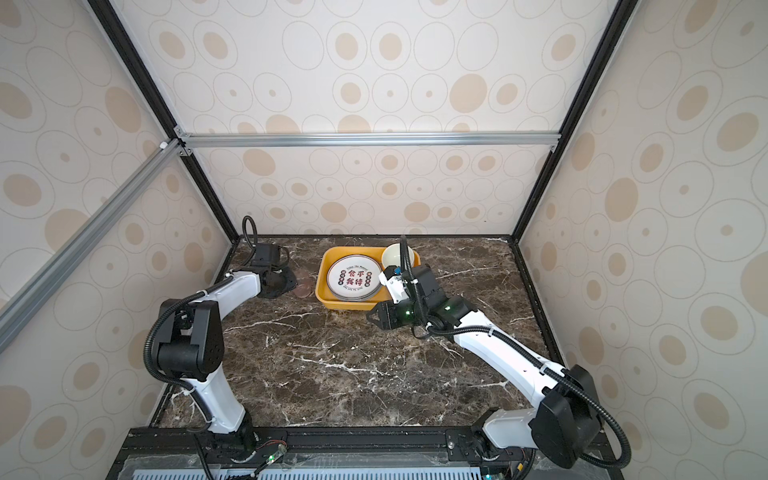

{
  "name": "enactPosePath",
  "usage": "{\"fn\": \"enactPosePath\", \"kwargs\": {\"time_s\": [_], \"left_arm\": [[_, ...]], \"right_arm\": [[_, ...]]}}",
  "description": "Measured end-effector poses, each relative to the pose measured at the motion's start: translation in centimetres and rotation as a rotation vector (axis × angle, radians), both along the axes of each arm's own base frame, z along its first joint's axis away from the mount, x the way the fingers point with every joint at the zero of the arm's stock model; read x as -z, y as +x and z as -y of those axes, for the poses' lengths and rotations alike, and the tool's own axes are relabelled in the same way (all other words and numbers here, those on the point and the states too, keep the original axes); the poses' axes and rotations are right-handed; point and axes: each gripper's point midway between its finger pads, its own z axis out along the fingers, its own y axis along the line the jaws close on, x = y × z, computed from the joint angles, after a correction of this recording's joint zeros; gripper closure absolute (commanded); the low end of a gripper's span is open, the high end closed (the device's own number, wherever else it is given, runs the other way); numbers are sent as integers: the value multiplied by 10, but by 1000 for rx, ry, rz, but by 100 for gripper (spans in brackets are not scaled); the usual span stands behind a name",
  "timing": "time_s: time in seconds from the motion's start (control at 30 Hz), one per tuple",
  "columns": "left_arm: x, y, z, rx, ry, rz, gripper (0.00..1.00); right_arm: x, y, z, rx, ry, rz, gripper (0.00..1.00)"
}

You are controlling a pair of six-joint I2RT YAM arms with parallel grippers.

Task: Place the mixed dishes into the plastic bin
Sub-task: 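Lower the left gripper onto the pink plastic cup and grasp its rim, then carry the pink cup toward the right gripper while the right gripper grasps it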

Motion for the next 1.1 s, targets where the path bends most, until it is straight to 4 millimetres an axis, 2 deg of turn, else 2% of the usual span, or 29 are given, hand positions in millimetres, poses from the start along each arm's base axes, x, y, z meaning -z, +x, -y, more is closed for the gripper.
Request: {"fn": "enactPosePath", "kwargs": {"time_s": [0.07,0.37,0.6,0.7,0.93,1.1], "left_arm": [[-1,1,0,5,0,3,75],[-1,1,1,20,-8,1,94],[-4,-9,4,45,-21,0,100],[-17,-15,6,59,-32,22,100],[-62,-35,18,112,-88,120,100],[-74,-57,36,167,-122,135,100]], "right_arm": [[1,0,0,2,-2,-3,53],[11,3,1,17,-22,-21,53],[19,8,3,44,-48,-30,52],[21,9,5,58,-60,-33,52],[18,20,15,138,-103,-30,50],[13,27,18,183,-123,-35,47]]}}
